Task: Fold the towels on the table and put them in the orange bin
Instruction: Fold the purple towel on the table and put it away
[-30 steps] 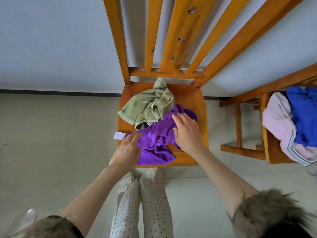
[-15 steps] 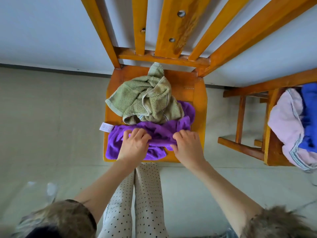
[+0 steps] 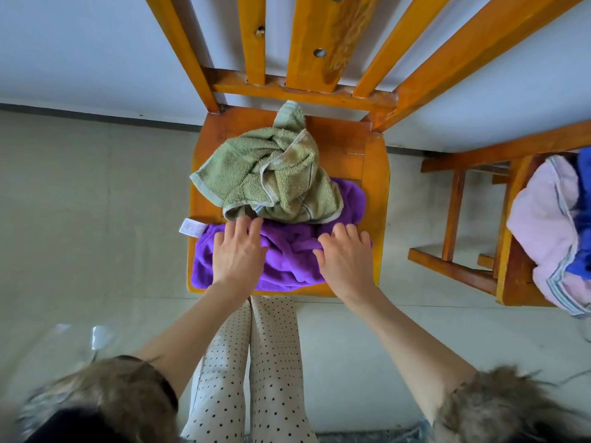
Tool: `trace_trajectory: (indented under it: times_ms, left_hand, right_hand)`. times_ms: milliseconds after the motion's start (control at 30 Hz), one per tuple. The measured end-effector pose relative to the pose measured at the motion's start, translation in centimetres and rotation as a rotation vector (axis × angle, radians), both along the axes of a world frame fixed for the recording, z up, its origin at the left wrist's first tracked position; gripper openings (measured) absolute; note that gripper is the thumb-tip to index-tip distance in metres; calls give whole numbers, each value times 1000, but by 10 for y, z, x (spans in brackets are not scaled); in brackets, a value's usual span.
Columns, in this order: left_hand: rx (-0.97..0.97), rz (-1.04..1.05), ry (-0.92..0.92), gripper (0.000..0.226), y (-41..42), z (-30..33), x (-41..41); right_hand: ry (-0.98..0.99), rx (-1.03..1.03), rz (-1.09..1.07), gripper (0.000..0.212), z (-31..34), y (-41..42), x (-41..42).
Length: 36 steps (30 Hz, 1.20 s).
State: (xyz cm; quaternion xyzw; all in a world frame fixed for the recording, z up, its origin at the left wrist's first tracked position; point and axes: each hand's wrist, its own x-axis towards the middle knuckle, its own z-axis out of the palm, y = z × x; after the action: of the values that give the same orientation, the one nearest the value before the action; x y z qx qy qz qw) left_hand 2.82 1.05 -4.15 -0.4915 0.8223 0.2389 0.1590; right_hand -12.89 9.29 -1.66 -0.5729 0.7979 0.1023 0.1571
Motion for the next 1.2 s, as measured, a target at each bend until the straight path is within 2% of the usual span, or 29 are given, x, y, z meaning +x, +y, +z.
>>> trace_trajectory:
  times_ms: [100, 167, 333, 500, 567, 633, 733, 833, 900, 1000, 1100, 1200]
  left_hand:
    - [74, 98, -116, 45, -3, -10, 3]
    - [122, 169, -123, 43, -1, -12, 12]
    - [111, 133, -9, 25, 15, -4, 43]
    - [128, 141, 148, 12, 29, 11, 66]
    - [166, 144, 136, 13, 30, 14, 71]
    - [207, 143, 87, 15, 31, 15, 73]
    - [243, 157, 47, 20, 29, 18, 72]
    - [199, 172, 159, 17, 25, 27, 68]
    - [122, 103, 249, 15, 23, 36, 67]
    - [31, 53, 339, 18, 20, 54, 71]
    - [-19, 133, 421, 15, 13, 69, 78]
    - [-32, 370, 504, 14, -2, 75, 78]
  right_hand:
    - [-31, 85, -17, 11, -4, 5, -1]
    - [-69, 182, -72, 20, -10, 14, -6]
    - [-141, 229, -218, 26, -11, 34, -13]
    - [-255, 248, -458, 25, -2, 40, -14]
    - [-307, 290, -571, 24, 2, 41, -14]
    - [-315, 312, -588, 24, 5, 40, -12]
    - [-215, 228, -447, 23, 11, 34, -4]
    - [-135, 55, -248, 29, 14, 22, 11]
    - [-200, -15, -85, 32, 14, 12, 23]
    - [-343, 34, 150, 46, 12, -3, 42]
    - [-400, 108, 225, 55, 7, -15, 57]
    - [-359, 80, 182, 46, 4, -18, 61]
